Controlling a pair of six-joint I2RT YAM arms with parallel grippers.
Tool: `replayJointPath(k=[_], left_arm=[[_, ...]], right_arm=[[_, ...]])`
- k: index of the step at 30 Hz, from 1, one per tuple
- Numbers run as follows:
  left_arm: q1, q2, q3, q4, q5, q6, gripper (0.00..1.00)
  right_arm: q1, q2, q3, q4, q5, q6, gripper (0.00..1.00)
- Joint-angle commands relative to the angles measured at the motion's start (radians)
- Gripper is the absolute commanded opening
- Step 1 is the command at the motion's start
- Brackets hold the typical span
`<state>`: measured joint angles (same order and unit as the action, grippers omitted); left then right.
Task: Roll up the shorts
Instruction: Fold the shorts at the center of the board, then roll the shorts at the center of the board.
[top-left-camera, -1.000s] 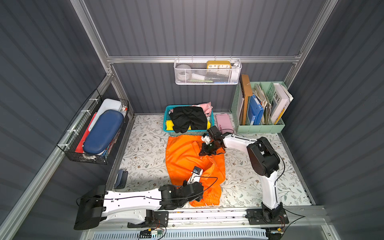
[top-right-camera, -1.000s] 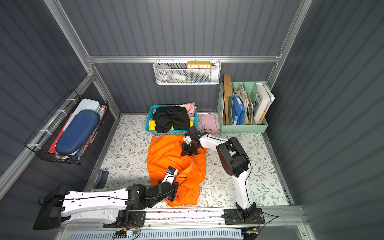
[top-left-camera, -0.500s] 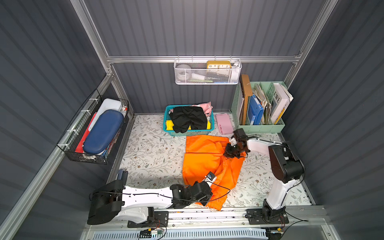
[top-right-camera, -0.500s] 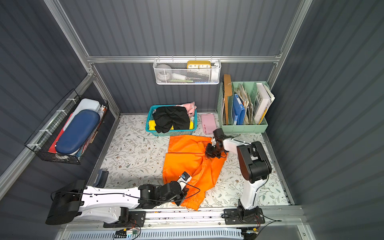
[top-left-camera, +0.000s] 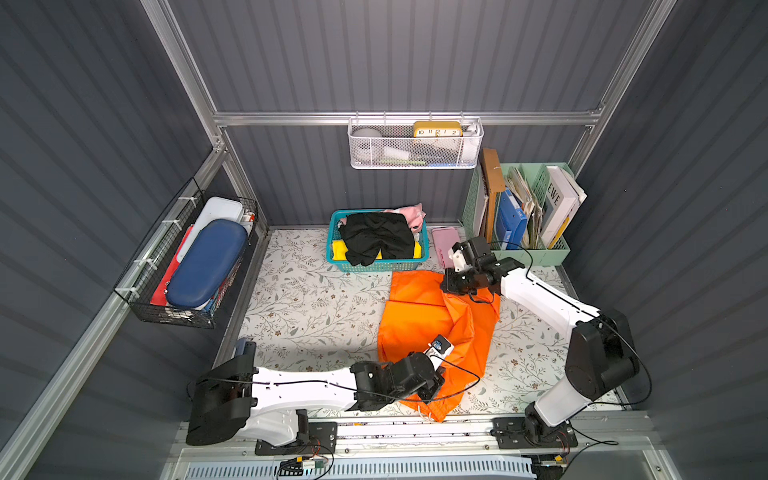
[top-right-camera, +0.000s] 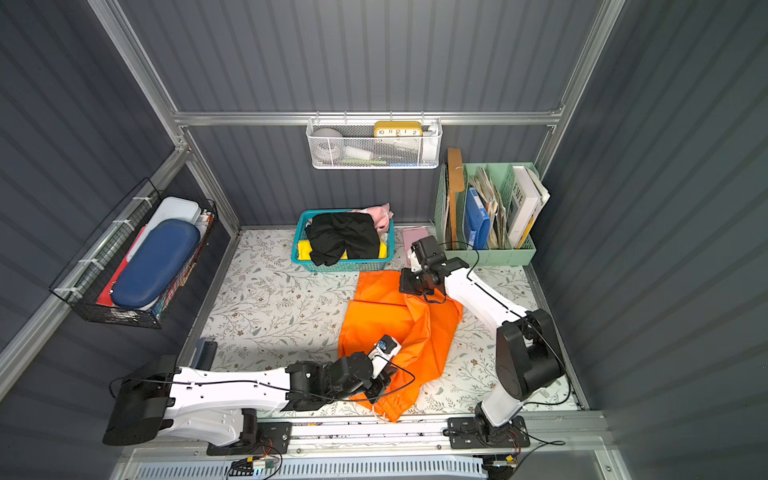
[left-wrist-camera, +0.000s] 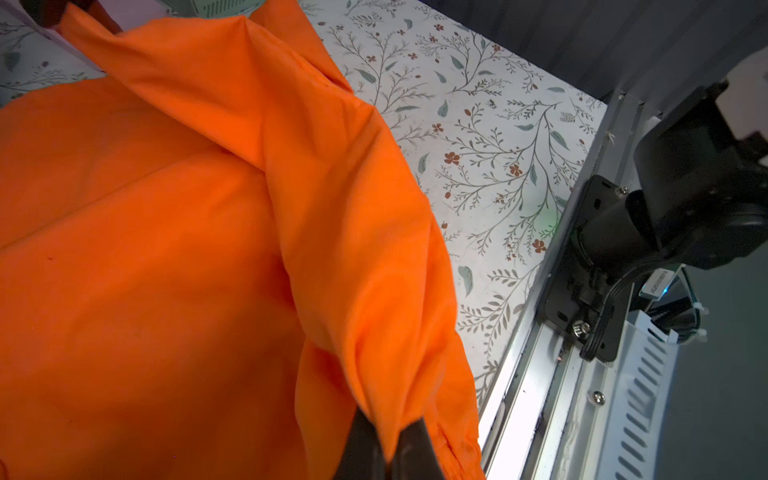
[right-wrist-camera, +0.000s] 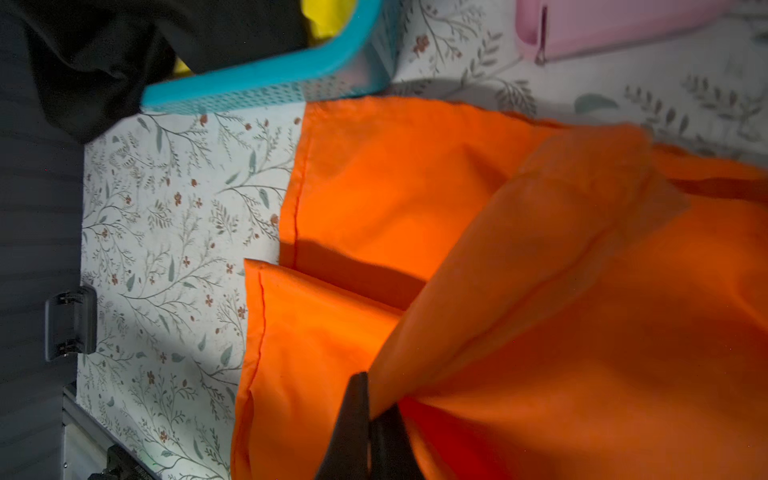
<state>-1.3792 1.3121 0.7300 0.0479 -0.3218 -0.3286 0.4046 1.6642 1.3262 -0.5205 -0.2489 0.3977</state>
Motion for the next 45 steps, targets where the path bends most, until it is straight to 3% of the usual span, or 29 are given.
replayJointPath(k=[1,7,13,16,17,19,20,24,26,29,31,34,36,41,42,44,45], left_arm=[[0.005,-0.078,-0.044,-0.084,-0.098,-0.108,0.00],[0.005,-0.143,-0.102,-0.312,-0.231,-0.392,0.00],[0.003,-0.060,-0.068,-0.505,-0.295,-0.604,0.00],[0.003,0.003,-0.035,-0.564,-0.311,-0.692,0.17],[0.003,0.019,-0.026,-0.588,-0.317,-0.728,0.32],[0.003,0.068,0.006,-0.662,-0.333,-0.813,0.56],[0.003,0.085,0.022,-0.693,-0.340,-0.836,0.62],[-0.001,0.082,0.101,-0.794,-0.437,-0.858,0.83],[0.000,0.029,0.126,-0.747,-0.490,-0.757,0.92],[0.006,-0.076,0.119,-0.462,-0.518,-0.391,0.99],[0.051,-0.128,0.096,-0.241,-0.437,-0.161,1.00],[0.171,-0.144,0.098,-0.103,-0.232,-0.025,0.99],[0.204,-0.120,0.105,-0.031,-0.169,0.049,1.00],[0.256,0.082,0.219,-0.008,-0.021,0.147,0.99],[0.262,0.128,0.243,-0.012,-0.006,0.153,0.96],[0.265,0.221,0.271,0.001,-0.014,0.162,0.79],[0.270,0.259,0.282,0.010,-0.016,0.159,0.64]], right_arm=[[0.015,0.088,0.120,-0.067,0.013,-0.018,0.00],[0.048,0.273,0.357,-0.165,-0.078,-0.024,0.00],[0.058,0.364,0.444,-0.170,-0.104,-0.010,0.00],[0.058,0.384,0.461,-0.161,-0.136,-0.013,0.00],[0.058,0.388,0.464,-0.154,-0.155,-0.014,0.04],[0.056,0.391,0.462,-0.137,-0.209,-0.026,0.31],[0.057,0.387,0.459,-0.135,-0.225,-0.035,0.39],[0.052,0.300,0.386,-0.092,-0.220,-0.077,0.57],[0.040,0.232,0.319,-0.063,-0.183,-0.085,0.60],[0.006,0.117,0.216,-0.060,-0.135,-0.091,0.62],[-0.025,0.025,0.119,-0.063,-0.091,-0.084,0.62],[-0.053,-0.087,-0.023,-0.106,-0.047,-0.094,0.64],[-0.055,-0.138,-0.095,-0.162,0.020,-0.095,0.65],[-0.062,-0.229,-0.285,-0.219,0.059,-0.017,0.68],[-0.064,-0.241,-0.329,-0.206,0.054,0.002,0.69],[-0.068,-0.259,-0.405,-0.161,0.057,0.042,0.72],[-0.071,-0.262,-0.441,-0.125,0.033,0.055,0.73]])
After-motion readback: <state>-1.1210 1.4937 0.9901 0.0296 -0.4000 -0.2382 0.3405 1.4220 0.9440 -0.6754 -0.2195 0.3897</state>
